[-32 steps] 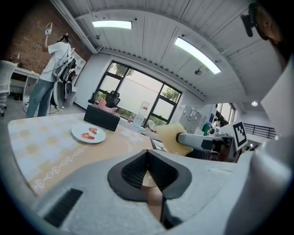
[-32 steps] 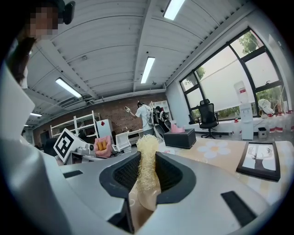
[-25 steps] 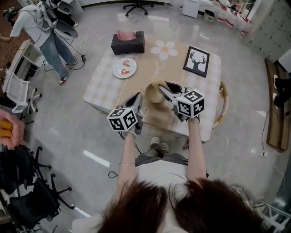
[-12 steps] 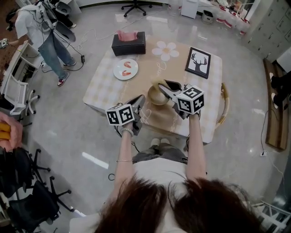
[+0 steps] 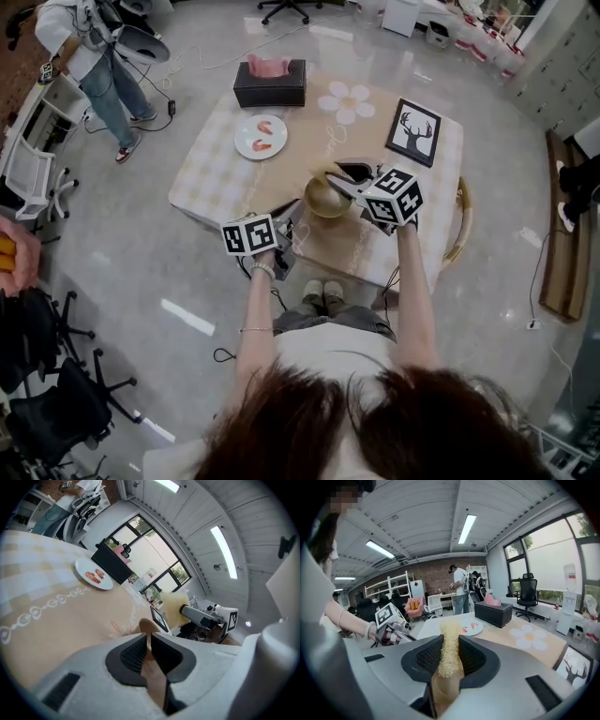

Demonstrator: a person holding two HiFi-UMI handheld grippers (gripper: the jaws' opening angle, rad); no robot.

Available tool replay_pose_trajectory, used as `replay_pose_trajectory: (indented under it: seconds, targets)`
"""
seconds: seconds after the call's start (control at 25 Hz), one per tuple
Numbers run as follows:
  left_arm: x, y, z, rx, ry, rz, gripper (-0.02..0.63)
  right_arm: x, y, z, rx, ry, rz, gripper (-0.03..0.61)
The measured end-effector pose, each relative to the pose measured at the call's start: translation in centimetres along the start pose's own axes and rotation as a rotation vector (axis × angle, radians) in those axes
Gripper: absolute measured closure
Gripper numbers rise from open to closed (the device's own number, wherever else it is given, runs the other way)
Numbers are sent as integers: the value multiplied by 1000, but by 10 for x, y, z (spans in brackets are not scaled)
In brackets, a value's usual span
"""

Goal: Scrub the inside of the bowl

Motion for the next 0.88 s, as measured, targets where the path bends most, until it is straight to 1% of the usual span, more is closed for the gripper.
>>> replay_pose_trajectory:
  seconds: [0.04, 0.12, 0.16, 0.28, 0.48, 0.52, 0.6, 0.88]
  targets:
    - [-1, 1, -1, -6, -3, 18, 593, 0, 0, -3, 14, 24, 39, 488]
    - [-3, 4, -4, -9, -5, 51, 542, -1, -1, -7, 42, 77, 116, 488]
    - [-5, 4, -5, -9, -8, 64, 535, -2, -2, -9, 55, 101, 149, 488]
    - [-6, 6, -8, -20, -23, 98, 533, -3, -3, -13, 87, 155, 228, 488]
    - [-11, 7, -14, -12, 0, 107, 525, -5, -3, -16, 142, 205, 318, 488]
    - [-11, 7, -14, -13, 3, 112, 513, -4, -2, -17, 157, 216, 341, 488]
    - [-12, 7, -15, -18, 13, 122, 493, -2, -1, -20, 186, 246, 397, 488]
    - [-14, 8, -17, -22, 22, 162, 492, 3, -1, -25, 277, 371, 600, 488]
Point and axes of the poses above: the fingertips, and each gripper's own axes: z backward along the fingers, y to its left, x out of its top, the point moved 6 cm from there along z, backward along the fingers, and after that the axes turned 9 degrees about -x, right-handed, at the moved point
